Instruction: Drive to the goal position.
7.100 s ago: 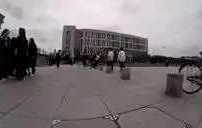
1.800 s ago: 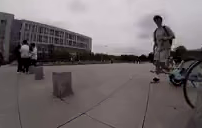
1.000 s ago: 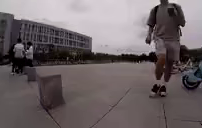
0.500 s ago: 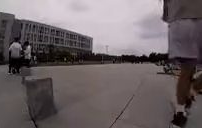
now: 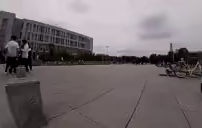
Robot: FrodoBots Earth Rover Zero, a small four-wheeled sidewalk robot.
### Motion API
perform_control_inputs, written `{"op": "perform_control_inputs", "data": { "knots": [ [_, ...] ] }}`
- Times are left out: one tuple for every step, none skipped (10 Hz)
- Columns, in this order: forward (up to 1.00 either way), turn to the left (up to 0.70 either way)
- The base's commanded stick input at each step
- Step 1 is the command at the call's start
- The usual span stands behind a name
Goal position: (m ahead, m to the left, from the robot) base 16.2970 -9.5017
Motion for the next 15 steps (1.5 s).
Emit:
{"op": "perform_control_inputs", "data": {
  "knots": [
    [0.69, -0.11],
    [0.70, -0.14],
    [0.70, -0.14],
    [0.70, -0.14],
    [0.70, -0.14],
    [0.70, -0.14],
    [0.70, -0.14],
    [0.70, -0.14],
    [0.70, -0.14],
    [0.70, -0.14],
    [0.70, -0.14],
    [0.70, -0.14],
    [0.70, -0.14],
    [0.70, -0.14],
    [0.70, -0.14]
  ]
}}
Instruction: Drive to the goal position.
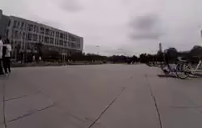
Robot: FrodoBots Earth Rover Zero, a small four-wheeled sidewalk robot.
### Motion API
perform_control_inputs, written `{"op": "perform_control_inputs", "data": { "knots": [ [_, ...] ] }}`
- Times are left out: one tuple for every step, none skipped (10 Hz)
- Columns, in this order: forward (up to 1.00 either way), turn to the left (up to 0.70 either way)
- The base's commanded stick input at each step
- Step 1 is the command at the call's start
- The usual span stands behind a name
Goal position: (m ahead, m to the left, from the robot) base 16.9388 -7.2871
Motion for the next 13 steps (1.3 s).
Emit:
{"op": "perform_control_inputs", "data": {
  "knots": [
    [0.70, -0.14],
    [0.70, -0.14],
    [0.70, -0.14],
    [0.70, -0.14],
    [0.70, -0.14],
    [0.70, -0.14],
    [0.70, -0.14],
    [0.70, -0.14],
    [0.70, -0.14],
    [0.70, -0.14],
    [0.70, -0.14],
    [0.70, -0.14],
    [0.70, -0.14]
  ]
}}
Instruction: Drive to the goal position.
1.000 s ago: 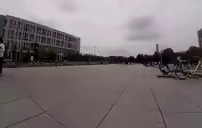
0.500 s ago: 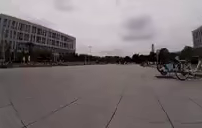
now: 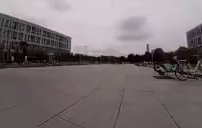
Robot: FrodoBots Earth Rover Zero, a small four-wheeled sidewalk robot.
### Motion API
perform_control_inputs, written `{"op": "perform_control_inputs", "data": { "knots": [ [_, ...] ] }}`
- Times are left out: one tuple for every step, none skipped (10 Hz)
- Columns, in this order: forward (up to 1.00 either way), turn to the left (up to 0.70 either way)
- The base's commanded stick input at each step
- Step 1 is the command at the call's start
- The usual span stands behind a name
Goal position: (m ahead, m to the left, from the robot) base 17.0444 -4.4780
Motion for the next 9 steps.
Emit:
{"op": "perform_control_inputs", "data": {
  "knots": [
    [0.70, -0.14],
    [0.70, -0.14],
    [0.70, -0.14],
    [0.70, -0.14],
    [0.70, -0.14],
    [0.70, -0.14],
    [0.70, -0.14],
    [0.70, -0.14],
    [0.70, -0.14]
  ]
}}
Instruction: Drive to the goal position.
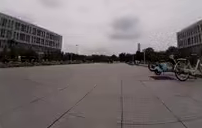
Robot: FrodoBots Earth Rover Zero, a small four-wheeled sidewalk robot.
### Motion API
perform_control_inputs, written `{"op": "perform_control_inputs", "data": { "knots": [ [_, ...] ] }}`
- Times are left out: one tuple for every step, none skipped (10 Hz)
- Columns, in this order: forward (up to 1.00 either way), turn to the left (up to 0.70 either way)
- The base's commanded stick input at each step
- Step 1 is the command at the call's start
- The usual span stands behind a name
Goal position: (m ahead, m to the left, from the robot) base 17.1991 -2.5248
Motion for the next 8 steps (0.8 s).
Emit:
{"op": "perform_control_inputs", "data": {
  "knots": [
    [0.70, -0.13],
    [0.70, -0.12],
    [0.70, -0.08],
    [0.70, -0.07],
    [0.70, -0.01],
    [0.70, 0.00],
    [0.70, 0.00],
    [0.70, 0.00]
  ]
}}
